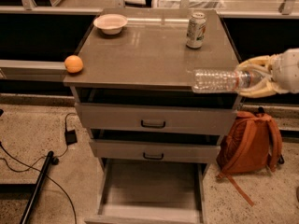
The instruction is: Pick water bottle from bottom drawer and place on counter
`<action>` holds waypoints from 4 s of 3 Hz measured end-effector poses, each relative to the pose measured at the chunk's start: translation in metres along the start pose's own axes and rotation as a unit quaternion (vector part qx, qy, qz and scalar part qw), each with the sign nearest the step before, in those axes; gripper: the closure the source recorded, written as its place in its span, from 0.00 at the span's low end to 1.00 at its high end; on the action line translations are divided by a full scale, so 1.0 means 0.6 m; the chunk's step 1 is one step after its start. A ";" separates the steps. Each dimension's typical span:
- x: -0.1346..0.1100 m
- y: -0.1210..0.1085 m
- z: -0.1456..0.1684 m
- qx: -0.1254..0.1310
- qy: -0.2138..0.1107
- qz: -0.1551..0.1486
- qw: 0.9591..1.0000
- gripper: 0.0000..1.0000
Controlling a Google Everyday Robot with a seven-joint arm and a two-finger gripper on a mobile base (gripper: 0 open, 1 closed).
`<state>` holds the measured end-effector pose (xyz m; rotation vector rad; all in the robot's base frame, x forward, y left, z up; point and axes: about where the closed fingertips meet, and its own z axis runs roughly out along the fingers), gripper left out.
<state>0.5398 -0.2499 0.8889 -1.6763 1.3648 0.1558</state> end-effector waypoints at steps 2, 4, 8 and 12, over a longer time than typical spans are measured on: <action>-0.050 -0.104 0.107 -0.037 0.008 0.067 0.997 1.00; -0.053 -0.136 0.221 -0.058 0.010 0.133 0.989 1.00; -0.019 -0.166 0.298 -0.010 0.047 0.129 0.990 0.51; -0.019 -0.166 0.299 -0.010 0.046 0.129 0.990 0.00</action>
Offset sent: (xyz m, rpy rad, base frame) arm 0.0969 0.0889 0.0281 0.0447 0.2149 -0.0721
